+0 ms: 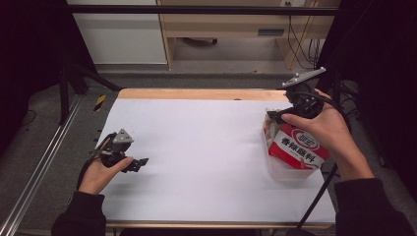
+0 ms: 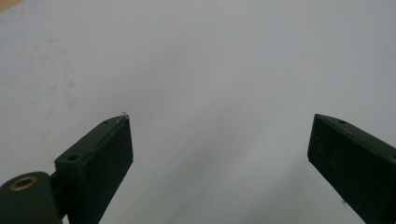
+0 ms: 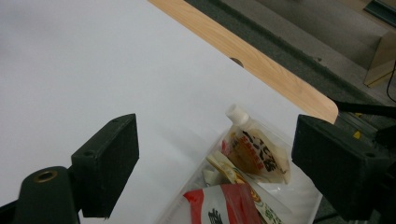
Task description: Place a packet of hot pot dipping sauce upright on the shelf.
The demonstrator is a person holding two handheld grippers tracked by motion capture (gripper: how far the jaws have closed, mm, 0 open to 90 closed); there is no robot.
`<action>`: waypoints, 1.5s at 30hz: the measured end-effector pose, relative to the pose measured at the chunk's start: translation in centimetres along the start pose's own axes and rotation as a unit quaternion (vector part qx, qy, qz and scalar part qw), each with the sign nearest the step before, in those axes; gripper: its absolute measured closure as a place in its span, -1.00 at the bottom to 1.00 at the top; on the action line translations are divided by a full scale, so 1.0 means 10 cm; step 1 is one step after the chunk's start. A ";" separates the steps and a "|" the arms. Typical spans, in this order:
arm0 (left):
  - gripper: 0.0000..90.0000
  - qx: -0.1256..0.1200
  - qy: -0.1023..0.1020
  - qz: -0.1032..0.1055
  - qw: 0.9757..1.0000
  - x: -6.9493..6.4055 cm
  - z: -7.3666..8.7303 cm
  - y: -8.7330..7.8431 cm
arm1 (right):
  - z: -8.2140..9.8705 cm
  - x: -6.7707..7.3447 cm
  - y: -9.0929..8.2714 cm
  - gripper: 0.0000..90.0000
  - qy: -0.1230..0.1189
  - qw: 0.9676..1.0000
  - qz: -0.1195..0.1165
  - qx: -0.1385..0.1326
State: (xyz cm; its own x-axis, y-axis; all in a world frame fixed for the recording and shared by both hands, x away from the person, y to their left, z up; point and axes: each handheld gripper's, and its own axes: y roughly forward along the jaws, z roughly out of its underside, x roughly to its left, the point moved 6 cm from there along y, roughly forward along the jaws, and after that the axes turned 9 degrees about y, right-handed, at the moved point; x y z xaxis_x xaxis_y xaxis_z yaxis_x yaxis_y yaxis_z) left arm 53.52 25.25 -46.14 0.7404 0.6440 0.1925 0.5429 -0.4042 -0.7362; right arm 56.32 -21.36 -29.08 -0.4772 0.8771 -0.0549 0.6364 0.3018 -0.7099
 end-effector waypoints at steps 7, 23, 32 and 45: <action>-0.86 -0.020 0.000 -0.003 1.000 -0.01 -0.03 0.00 | -0.14 0.15 0.00 -0.67 0.003 1.000 -0.006 -0.019; -0.88 -0.045 -0.006 -0.011 0.999 0.05 -0.01 -0.03 | -0.46 0.76 0.23 -0.69 0.002 0.998 -0.031 -0.061; -0.88 -0.047 -0.008 -0.011 0.999 0.07 0.00 -0.05 | -0.46 0.98 0.47 -0.73 0.008 0.997 -0.037 -0.066; -0.89 -0.049 -0.010 -0.015 0.999 0.09 0.01 -0.06 | -0.23 1.16 0.74 -0.76 0.022 0.997 -0.041 -0.068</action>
State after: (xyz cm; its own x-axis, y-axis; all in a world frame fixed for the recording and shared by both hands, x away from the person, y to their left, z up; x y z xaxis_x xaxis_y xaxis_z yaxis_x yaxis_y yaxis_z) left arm 53.80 26.15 -45.63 0.7154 0.6696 0.1995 0.6014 -0.4448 -0.6637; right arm 56.88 -8.07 -33.36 -0.5060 0.8619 0.0329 0.6735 0.4187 -0.6091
